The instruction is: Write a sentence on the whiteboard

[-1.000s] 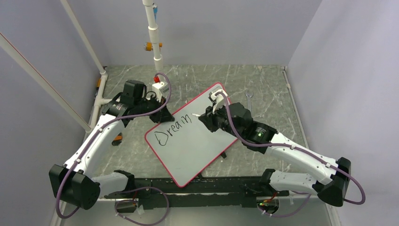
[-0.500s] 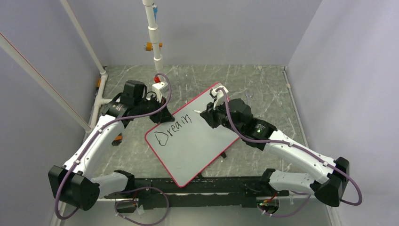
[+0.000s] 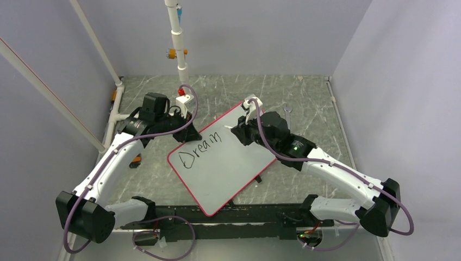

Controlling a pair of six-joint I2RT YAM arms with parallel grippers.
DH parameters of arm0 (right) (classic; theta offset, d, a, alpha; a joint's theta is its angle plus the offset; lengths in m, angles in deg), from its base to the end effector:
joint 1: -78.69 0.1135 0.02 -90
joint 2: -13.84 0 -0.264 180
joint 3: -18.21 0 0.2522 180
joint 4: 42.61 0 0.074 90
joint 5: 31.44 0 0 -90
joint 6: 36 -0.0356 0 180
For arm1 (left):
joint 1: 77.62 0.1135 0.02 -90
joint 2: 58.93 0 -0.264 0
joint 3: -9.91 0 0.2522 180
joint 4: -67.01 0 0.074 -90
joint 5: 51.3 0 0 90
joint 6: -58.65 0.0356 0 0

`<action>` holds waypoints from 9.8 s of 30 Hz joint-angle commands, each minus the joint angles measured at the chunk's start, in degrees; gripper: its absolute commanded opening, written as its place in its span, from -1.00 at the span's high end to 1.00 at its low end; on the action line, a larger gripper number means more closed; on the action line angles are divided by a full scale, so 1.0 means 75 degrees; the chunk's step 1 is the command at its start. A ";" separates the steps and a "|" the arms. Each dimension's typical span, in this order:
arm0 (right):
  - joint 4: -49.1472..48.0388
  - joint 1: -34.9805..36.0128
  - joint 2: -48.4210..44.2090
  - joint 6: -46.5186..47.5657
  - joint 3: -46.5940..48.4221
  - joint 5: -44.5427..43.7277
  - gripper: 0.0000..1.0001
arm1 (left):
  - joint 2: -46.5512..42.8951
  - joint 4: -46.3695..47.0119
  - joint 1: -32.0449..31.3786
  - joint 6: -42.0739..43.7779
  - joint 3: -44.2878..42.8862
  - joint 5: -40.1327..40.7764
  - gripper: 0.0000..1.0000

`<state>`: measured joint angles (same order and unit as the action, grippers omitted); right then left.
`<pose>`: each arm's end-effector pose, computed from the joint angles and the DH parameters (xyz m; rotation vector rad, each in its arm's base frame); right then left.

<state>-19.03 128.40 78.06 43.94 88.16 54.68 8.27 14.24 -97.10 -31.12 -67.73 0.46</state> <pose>0.1702 0.1970 0.3428 -0.6108 1.8350 0.6451 0.2199 -0.1012 0.3339 0.7293 2.1717 -0.9413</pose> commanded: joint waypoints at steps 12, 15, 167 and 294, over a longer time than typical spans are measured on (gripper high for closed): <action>-0.0535 -0.0092 0.0351 -0.0134 0.0103 0.0474 1.00 | -0.0202 0.0303 -0.0055 0.0709 0.0010 0.0692 1.00; -0.0571 -0.0089 0.0381 -0.0178 0.0072 0.0690 1.00 | -0.0194 0.0302 -0.0056 0.0714 0.0005 0.0704 1.00; -0.1214 0.3451 0.1322 0.0006 -0.0389 0.1147 1.00 | -0.1167 0.0748 -0.0566 0.0172 0.0822 0.2556 1.00; -0.1224 0.3336 -0.1086 -0.1558 -0.2062 -0.0544 1.00 | -0.0952 0.1389 -0.0525 0.0342 0.0962 0.1290 1.00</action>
<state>-22.35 153.41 69.08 30.82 72.62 48.91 1.51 22.53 -101.26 -37.42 -60.82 10.60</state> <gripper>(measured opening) 0.152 0.080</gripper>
